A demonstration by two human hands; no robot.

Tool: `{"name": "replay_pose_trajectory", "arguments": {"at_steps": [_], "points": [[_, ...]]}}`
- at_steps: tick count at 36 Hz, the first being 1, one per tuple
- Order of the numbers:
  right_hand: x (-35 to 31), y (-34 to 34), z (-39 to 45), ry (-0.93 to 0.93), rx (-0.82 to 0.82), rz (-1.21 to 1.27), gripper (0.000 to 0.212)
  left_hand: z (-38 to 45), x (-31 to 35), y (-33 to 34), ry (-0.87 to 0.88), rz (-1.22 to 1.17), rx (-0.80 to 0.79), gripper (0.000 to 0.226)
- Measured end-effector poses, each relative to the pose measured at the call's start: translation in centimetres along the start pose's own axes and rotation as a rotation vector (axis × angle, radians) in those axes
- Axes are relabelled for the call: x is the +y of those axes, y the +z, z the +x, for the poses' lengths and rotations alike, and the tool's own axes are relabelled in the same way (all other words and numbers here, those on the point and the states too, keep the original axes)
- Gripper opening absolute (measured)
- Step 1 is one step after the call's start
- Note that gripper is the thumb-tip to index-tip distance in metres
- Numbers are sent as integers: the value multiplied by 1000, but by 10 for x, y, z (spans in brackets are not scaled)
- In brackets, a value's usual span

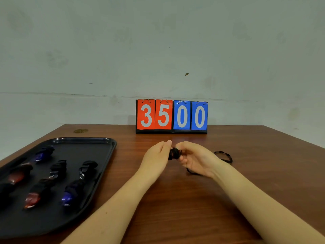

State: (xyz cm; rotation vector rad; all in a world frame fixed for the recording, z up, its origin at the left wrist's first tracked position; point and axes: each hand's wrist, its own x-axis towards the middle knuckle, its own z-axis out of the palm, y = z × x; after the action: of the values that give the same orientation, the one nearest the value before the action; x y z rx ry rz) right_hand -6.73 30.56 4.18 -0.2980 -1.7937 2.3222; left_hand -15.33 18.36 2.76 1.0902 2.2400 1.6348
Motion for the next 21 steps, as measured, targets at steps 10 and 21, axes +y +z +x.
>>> {"name": "replay_pose_trajectory", "arguments": {"at_steps": [10,21], "points": [[2,7,2,-59,10,189,29,5,-1,0,-234,-492,14,44],[5,15,4,-161,53,9,29,-1,5,-2,-236,-644,2,19]]}}
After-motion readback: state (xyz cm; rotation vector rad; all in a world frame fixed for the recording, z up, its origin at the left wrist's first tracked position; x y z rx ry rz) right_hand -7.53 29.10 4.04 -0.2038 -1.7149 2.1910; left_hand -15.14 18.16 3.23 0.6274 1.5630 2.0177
